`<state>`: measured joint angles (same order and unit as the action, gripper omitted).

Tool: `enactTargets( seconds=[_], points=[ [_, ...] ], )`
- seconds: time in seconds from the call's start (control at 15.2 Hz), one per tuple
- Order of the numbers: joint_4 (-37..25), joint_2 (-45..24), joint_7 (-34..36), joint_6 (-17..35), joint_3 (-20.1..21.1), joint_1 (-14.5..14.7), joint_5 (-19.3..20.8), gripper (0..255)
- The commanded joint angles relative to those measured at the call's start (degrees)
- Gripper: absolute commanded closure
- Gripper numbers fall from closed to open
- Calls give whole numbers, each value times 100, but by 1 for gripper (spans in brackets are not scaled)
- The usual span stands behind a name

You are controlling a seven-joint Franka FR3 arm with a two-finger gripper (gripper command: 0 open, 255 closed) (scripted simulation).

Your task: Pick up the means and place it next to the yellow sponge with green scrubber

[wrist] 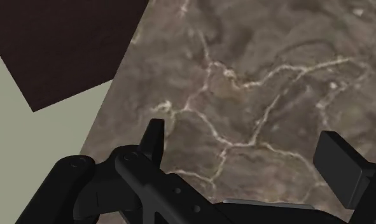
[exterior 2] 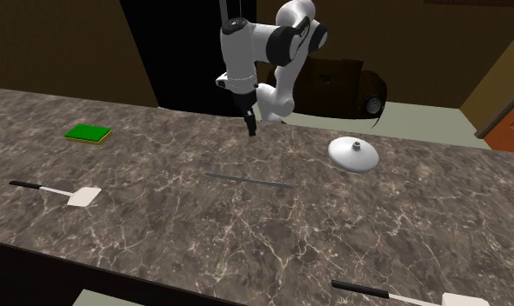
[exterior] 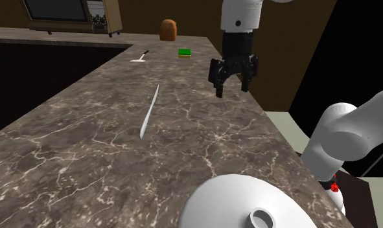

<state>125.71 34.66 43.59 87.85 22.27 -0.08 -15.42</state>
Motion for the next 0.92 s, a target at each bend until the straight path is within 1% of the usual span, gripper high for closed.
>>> enactTargets(
  seconds=[0.0,0.26,0.46,0.66,0.86],
  points=[
    [-290,-271,497,81,262,-75,-73,0],
    [-1010,-954,1513,234,835,-255,-69,0],
    [-1635,-1567,2323,330,1284,-399,92,0],
    [-2346,-2296,3197,386,1746,-508,431,0],
    [-3167,-3176,4152,361,2182,-487,998,0]
  ],
)
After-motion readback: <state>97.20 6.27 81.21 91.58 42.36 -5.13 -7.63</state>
